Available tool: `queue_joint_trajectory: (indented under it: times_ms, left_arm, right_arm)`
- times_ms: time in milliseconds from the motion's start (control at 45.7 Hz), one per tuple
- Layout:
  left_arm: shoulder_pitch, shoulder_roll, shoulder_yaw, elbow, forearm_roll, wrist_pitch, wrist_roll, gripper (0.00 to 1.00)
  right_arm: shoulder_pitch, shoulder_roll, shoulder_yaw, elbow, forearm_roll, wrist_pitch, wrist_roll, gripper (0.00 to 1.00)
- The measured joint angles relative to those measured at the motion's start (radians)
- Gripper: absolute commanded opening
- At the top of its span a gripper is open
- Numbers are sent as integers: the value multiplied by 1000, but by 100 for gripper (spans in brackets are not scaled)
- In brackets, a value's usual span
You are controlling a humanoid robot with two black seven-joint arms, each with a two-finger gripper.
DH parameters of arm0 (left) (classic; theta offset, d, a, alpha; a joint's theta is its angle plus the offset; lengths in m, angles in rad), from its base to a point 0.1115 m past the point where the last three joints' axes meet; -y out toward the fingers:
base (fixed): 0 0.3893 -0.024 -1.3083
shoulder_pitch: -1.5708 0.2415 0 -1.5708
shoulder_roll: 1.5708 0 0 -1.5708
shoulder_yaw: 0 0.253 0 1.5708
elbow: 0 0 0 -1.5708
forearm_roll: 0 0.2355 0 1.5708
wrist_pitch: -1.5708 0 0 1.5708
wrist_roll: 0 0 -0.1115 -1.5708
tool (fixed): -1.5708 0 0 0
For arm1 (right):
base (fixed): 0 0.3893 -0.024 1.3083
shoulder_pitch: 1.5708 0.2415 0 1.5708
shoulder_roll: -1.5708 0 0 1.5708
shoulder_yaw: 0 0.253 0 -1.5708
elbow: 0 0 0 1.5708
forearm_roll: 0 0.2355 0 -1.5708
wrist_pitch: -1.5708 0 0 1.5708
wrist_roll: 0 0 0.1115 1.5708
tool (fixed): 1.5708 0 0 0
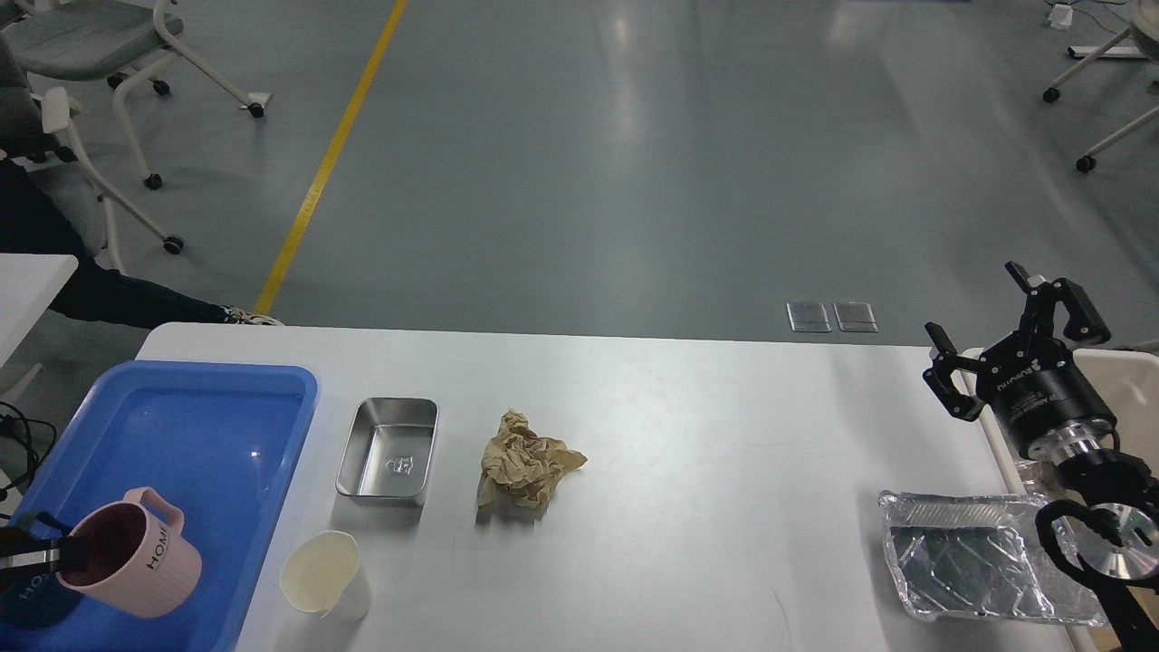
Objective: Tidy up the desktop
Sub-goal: 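Release the pink mug in the tray and raise the left gripper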
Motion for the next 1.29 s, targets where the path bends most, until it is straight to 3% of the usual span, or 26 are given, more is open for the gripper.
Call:
queue_joint_trajectory:
  times_ms: [613,1094,1225,1291]
  left_arm:
    - [124,-88,-3,123,-7,128,-18,2]
    - [152,-137,-1,149,-9,163,-17,3]
    - [159,-143,-1,150,-10,173,-15,12]
    - [159,-145,-1,150,-13,175,-10,30]
  right_arm:
    - [-2,0,1,0,0,0,0,100]
    - [-3,-2,1,0,0,0,0,100]
    - [-2,-1,1,0,0,0,0,100]
    - [-2,0,1,0,0,0,0,100]
